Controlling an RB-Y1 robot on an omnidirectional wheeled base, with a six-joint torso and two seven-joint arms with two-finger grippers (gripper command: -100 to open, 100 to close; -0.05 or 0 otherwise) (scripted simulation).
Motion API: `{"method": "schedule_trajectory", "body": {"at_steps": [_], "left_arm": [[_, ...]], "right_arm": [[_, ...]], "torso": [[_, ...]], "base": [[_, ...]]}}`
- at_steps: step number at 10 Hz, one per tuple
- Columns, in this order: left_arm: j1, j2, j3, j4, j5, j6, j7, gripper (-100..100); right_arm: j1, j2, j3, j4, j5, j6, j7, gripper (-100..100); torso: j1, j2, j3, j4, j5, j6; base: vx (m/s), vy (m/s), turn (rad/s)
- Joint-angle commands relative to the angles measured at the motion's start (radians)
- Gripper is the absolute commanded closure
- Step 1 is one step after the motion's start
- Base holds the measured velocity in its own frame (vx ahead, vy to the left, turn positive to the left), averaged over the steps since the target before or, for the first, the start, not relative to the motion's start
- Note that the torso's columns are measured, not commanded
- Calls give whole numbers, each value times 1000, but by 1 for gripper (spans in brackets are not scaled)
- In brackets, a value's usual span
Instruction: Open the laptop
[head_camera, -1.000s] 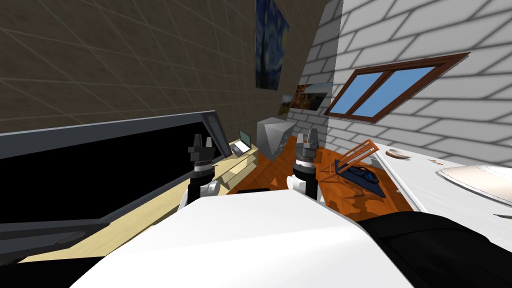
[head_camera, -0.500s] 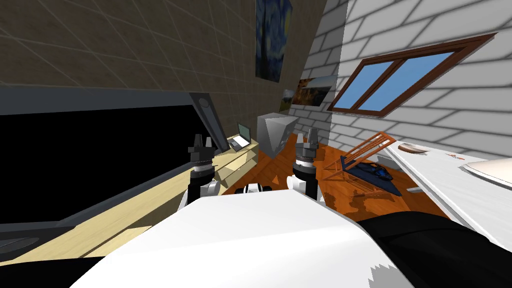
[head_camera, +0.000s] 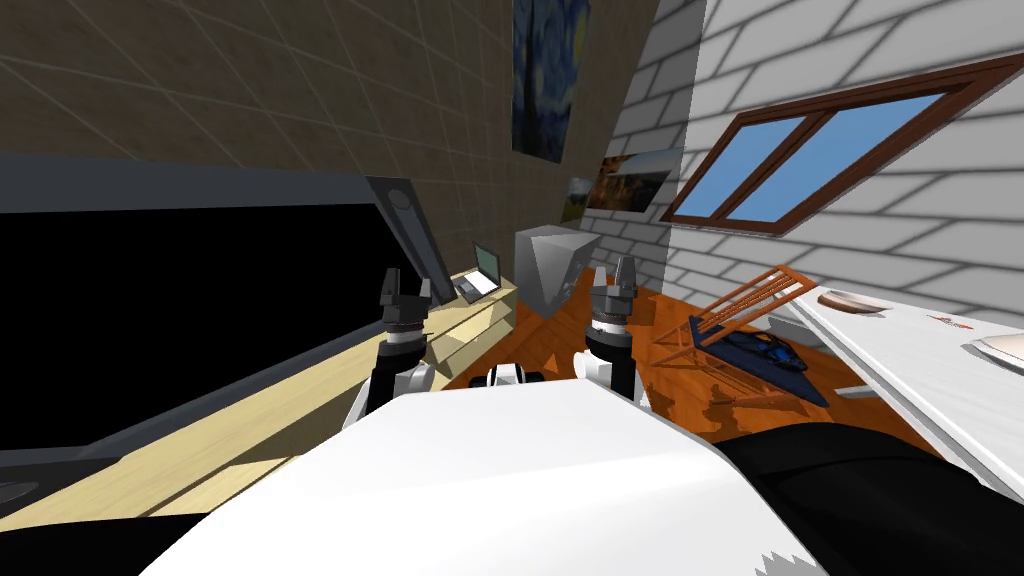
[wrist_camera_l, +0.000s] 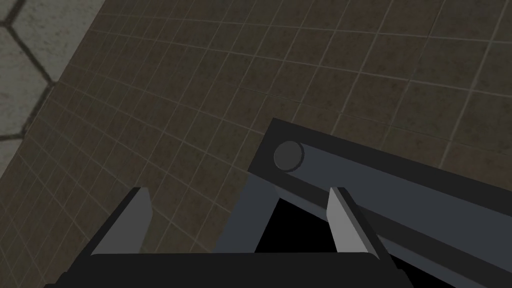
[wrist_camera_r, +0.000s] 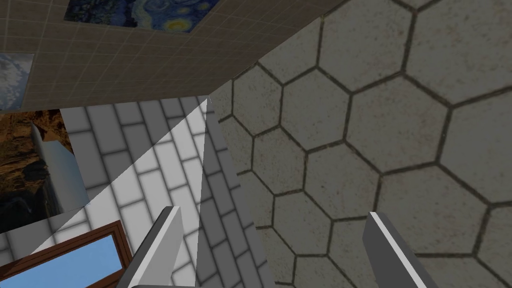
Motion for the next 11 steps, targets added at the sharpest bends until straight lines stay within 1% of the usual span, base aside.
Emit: {"method": "schedule_trajectory", "body": {"at_steps": [1,2,5,7,11], "left_arm": [[-4,49,24,17,45,40,24,-100],[-5,67,38,27,75,66,38,-100],[-6,86,63,44,127,110,64,-100],[-7,95,82,58,166,143,84,-100],[-9,105,124,89,254,219,127,-100]], "right_arm": [[0,0,0,0,0,0,0,0],[0,0,0,0,0,0,0,0],[0,0,0,0,0,0,0,0],[0,0,0,0,0,0,0,0],[0,0,0,0,0,0,0,0]], "torso": [[-2,-1,-1,0,0,0],[-2,-2,-1,0,-1,0],[1,4,3,1,0,0],[3,4,2,1,1,0],[0,2,1,1,0,0]], "base": [[179,-145,83],[175,-167,155],[135,-169,90],[135,-146,103],[155,-186,115]]}}
